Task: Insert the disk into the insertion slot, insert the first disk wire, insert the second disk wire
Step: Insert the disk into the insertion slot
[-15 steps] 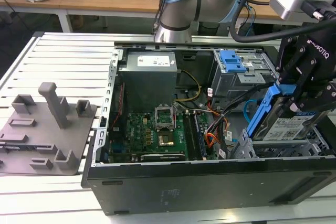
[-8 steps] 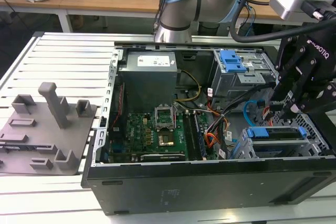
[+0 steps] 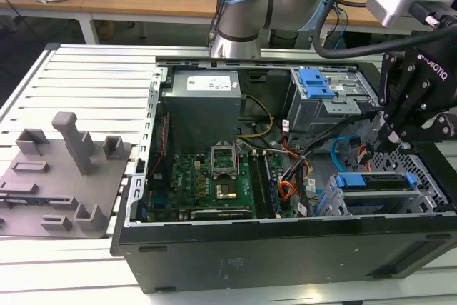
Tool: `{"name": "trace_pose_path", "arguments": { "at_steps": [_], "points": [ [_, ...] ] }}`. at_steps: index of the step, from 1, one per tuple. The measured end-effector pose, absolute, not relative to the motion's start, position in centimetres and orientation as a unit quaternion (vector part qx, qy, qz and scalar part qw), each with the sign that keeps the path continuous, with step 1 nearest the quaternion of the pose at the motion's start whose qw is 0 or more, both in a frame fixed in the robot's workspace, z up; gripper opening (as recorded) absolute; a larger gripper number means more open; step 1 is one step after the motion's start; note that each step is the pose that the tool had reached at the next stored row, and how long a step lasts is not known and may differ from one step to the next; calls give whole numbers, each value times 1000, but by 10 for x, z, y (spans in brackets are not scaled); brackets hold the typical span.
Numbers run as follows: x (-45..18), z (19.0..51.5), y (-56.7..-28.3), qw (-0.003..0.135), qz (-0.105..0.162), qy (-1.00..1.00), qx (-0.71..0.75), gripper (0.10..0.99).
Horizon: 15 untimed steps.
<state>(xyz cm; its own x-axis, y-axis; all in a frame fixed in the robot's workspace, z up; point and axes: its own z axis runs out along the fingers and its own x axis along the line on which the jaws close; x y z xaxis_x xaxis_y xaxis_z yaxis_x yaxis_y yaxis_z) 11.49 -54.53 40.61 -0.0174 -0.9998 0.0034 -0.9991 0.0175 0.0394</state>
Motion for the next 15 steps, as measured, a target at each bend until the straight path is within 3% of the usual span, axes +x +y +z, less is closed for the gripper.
{"name": "trace_pose_path", "arguments": {
  "at_steps": [15],
  "points": [
    [140,402,-542,17,-15,-713,701,106]
  ]
}}
